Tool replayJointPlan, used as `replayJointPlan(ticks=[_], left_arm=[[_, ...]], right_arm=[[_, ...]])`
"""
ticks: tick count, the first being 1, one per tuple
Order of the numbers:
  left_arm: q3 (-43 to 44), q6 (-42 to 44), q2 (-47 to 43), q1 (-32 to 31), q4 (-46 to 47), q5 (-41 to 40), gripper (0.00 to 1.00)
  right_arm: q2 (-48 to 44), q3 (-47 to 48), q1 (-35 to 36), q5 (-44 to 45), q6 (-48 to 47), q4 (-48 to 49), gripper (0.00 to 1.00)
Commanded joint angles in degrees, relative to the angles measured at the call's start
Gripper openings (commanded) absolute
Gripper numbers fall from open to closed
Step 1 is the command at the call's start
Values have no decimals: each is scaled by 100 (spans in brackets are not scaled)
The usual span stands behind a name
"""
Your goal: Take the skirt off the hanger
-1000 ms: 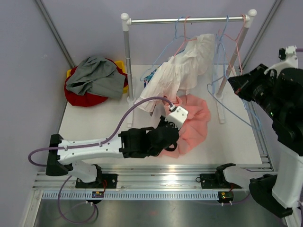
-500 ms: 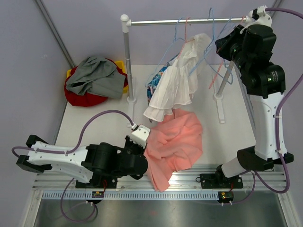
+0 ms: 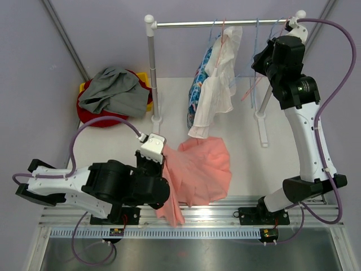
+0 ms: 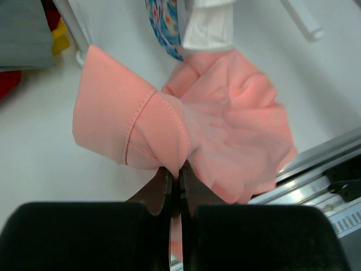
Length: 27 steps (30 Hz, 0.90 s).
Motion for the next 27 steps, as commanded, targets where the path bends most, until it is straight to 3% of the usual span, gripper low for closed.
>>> replayJointPlan(ticks=[1, 4, 5, 7, 9, 12, 13, 15, 17, 21, 22, 24, 25, 27], left_arm=[[567, -19, -47, 197, -1010, -976, 0], [586, 964, -337, 547, -362, -1020, 0], [516, 1680, -607, 688, -73, -1003, 0], [191, 3075, -942, 1371, 1165, -679, 0], [-20, 3846, -1400, 1865, 2384, -110, 0], [127, 4770, -1428, 2569, 3074, 253, 0], [389, 5181, -1358, 2910, 3173, 341, 0], [672, 5570, -982, 3290, 3445, 754, 0], [1137, 6107, -699, 3992, 3708, 1096, 0], [2182, 6503, 91, 5652, 4078, 2561, 0], [2898, 6530, 563, 6430, 4070, 3053, 0], [3824, 6469, 1267, 7251, 3948, 3328, 0], [4429, 6399, 2062, 7969, 3886, 3400, 0], [5945, 6215, 2744, 8597, 3806, 3462, 0]], right_arm=[[-547, -695, -101, 259, -19, 433, 0], [-899, -1136, -118, 197, 25, 468, 0], [-969, -1216, -127, 188, 7, 468, 0], [-1171, -1357, -127, 180, -19, 434, 0], [-1347, -1392, -127, 188, -63, 398, 2], [-1567, -1454, -127, 206, -212, 346, 59], [-1628, -1463, -127, 223, -247, 293, 85], [-1830, -1541, -127, 372, -318, 249, 99], [-2145, -1682, -127, 521, -370, 301, 100], [-2770, -2313, -127, 514, -397, 556, 99], [-3007, -2437, -127, 453, -406, 678, 100], [-3192, -2770, -127, 347, -362, 749, 100], [-3280, -2886, -118, 268, -318, 819, 100], [-3509, -3210, -127, -65, -248, 872, 100]])
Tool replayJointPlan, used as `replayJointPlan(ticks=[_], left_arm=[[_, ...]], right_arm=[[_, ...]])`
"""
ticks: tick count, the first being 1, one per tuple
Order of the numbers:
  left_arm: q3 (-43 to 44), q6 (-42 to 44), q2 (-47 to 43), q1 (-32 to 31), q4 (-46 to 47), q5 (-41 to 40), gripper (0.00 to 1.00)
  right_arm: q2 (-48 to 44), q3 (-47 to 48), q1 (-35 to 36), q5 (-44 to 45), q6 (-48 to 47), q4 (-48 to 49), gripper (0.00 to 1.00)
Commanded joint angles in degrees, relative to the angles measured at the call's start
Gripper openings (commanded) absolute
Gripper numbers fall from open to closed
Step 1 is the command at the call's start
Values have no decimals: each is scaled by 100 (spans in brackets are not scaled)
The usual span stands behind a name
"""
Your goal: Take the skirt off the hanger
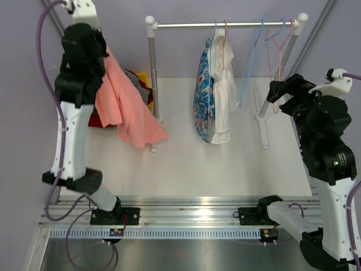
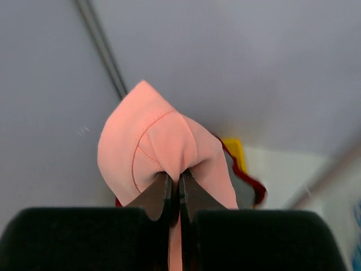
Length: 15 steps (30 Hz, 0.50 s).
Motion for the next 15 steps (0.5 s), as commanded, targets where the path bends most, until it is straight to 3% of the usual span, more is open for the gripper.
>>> replayJointPlan(ticks=[1, 4, 6, 10, 12, 14, 15], left_arm=[[1814, -321, 999, 1537, 659, 802, 0], [1555, -1192, 1389, 2386, 1439, 1056, 0], [1097, -1223, 1625, 2467, 2055, 1313, 0], [957, -1240, 2390, 2423, 1864, 1103, 0], [537, -1319, 2584, 2431, 1907, 935, 6], [0, -1372, 2698, 2431, 1925, 1127, 40], [-98, -1372, 2786, 2431, 1872, 1250, 67]], right_arm=[[-277, -442, -18, -437, 100, 394, 99], [-505, -776, -18, -1026, 171, 403, 99], [-620, -987, -18, -1141, 171, 411, 99], [-761, -1409, -9, -1221, 65, 710, 100], [-761, -1515, -9, -1361, 56, 903, 99], [-744, -1498, -18, -1686, -5, 1070, 99], [-752, -1454, -18, -1791, -40, 1245, 100]])
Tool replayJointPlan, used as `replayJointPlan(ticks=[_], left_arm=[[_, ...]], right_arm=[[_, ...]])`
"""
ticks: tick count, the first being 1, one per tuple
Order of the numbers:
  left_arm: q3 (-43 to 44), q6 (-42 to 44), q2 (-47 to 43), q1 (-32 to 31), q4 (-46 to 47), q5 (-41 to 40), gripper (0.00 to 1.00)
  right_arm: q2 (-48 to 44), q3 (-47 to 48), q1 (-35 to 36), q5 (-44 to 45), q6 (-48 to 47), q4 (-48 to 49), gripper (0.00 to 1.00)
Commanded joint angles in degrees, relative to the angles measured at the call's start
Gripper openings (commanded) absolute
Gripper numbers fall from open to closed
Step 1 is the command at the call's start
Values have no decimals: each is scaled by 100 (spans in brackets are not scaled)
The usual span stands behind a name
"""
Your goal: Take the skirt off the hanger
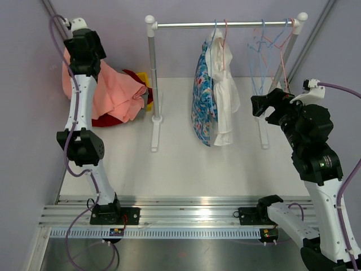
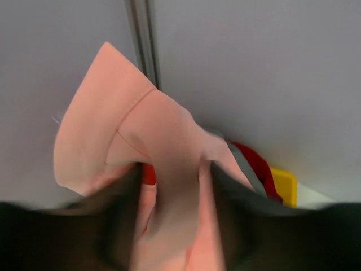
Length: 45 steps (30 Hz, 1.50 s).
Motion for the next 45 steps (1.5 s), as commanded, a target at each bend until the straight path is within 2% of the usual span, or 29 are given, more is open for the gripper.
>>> replayJointPlan(ticks=[1, 2, 6, 8, 9, 11, 12, 15, 16, 19, 21, 27, 29, 34, 38, 45], left_arm=[[-444, -281, 321, -8, 301, 427, 88], [-436, -334, 391, -8, -13, 637, 99], [-461, -756, 261, -43, -842, 770, 99], [-890, -853, -473, -104, -782, 832, 99], [-1545, -862, -809, -148, -685, 980, 99], [-2181, -871, -1702, -306, -597, 1218, 99], [-2776, -871, -1987, -507, -579, 1254, 99], [-3825, -783, -3153, -1042, -562, 1053, 99], [-4542, -757, -3480, -1201, -553, 991, 99], [-5783, -835, -4527, -1808, -535, 665, 99], [-6287, -914, -4949, -2080, -623, 674, 99], [-7861, -1108, -6312, -2170, -588, 648, 99], [-8099, -1151, -6621, -2170, -561, 726, 99], [-8108, -1311, -6727, -2249, -554, 937, 99], [-8082, -1134, -6630, -2258, -552, 631, 99], [-8047, -1108, -6630, -2267, -588, 665, 99]], right_arm=[[-37, 102, -13, -618, -215, 881, 99], [-72, 137, -5, -845, -268, 1004, 99], [-73, 532, -13, -1400, -523, 1488, 100], [110, 787, -13, -1673, -558, 1515, 99], [208, 1066, -13, -1778, -558, 1515, 100], [514, 1471, -13, -2060, -515, 1515, 99], [629, 1595, -13, -2139, -488, 1567, 99], [1165, 2016, -13, -2280, -444, 1646, 99], [1332, 2132, -5, -2306, -462, 1638, 99], [2009, 2606, -13, -2324, -470, 1559, 97], [2448, 2870, -13, -2298, -471, 1559, 96], [3143, 3143, -5, -2219, -409, 1831, 93], [3372, 3213, -5, -2175, -418, 1823, 91], [3802, 3249, 4, -2104, -409, 1910, 85], [4110, 3319, 39, -2105, -330, 1990, 80], [4567, 3460, 206, -1947, -242, 2060, 69]])
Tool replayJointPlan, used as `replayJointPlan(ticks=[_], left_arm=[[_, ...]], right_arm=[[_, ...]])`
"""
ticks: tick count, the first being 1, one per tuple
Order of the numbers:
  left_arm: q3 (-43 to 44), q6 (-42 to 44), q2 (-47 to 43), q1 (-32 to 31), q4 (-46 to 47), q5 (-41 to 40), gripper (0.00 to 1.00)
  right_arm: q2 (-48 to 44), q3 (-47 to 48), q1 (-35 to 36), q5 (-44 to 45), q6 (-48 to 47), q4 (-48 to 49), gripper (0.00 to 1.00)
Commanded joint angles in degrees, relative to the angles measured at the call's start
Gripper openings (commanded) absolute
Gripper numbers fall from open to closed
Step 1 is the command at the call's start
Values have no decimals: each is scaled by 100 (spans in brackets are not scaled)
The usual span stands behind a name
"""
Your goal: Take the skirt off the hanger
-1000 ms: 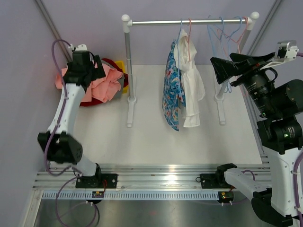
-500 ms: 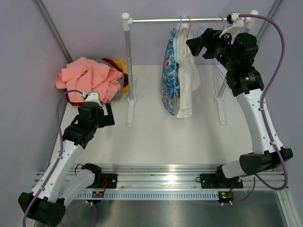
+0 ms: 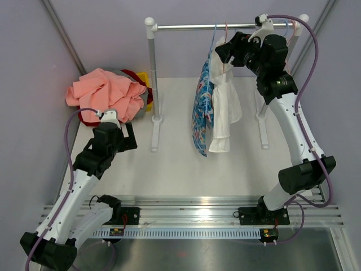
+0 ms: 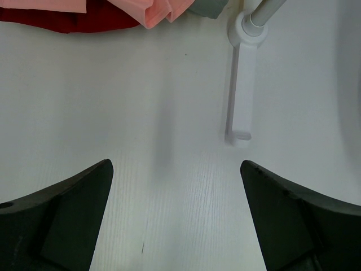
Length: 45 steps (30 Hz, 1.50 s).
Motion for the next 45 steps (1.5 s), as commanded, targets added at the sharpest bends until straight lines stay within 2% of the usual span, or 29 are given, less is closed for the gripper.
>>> replayJointPlan(ticks=[1, 4, 5, 9, 12, 21, 25, 28, 29, 31, 32, 34, 35, 36, 39, 42, 45], left_arm=[[99, 81, -141, -24, 278, -104, 99], [90, 116, -115, -15, 295, -60, 99], [108, 125, -97, -15, 287, -78, 99], [125, 143, -27, -24, 278, -87, 99], [117, 151, -27, -24, 287, -78, 99], [257, 196, -123, -24, 365, -306, 99], [818, 230, 77, -85, 401, -131, 99], [1854, 415, 603, -410, 226, -113, 99], [2553, 520, 780, -663, 164, -122, 99], [3285, 591, 1079, -980, -29, -139, 99], [3942, 669, 1437, -1356, -91, -122, 99], [4657, 766, 1799, -1832, -223, -191, 99], [4965, 854, 2140, -2331, -284, -218, 99], [5586, 898, 2353, -2588, -354, -227, 99], [6406, 899, 3004, -3546, -382, -227, 99], [6498, 715, 3390, -4443, -58, -218, 99], [6121, 328, 3576, -5190, 556, -140, 99]], right_arm=[[205, 262, 143, 185, 77, 270, 69], [337, 280, 213, 272, 95, 279, 56], [346, 289, 231, 299, 95, 270, 38], [346, 280, 292, 413, 112, 288, 10], [276, 323, 310, 492, 51, 244, 2], [-49, 859, 319, 580, -168, -99, 0], [-347, 1097, 319, 633, -248, -274, 0], [-628, 958, 310, 817, -327, -442, 0], [-725, 861, 319, 879, -362, -468, 0], [-1068, 450, 319, 1081, -371, -468, 0], [-1191, 290, 310, 1168, -354, -477, 0], [-1551, -165, 310, 1362, -327, -468, 0], [-1657, -299, 310, 1415, -275, -512, 0], [-1745, -387, 310, 1720, -240, -573, 0], [-2026, -686, 310, 2099, -73, -775, 0], [-2150, -793, 310, 2363, -2, -977, 0], [-2141, -696, 310, 2618, 7, -1180, 0]])
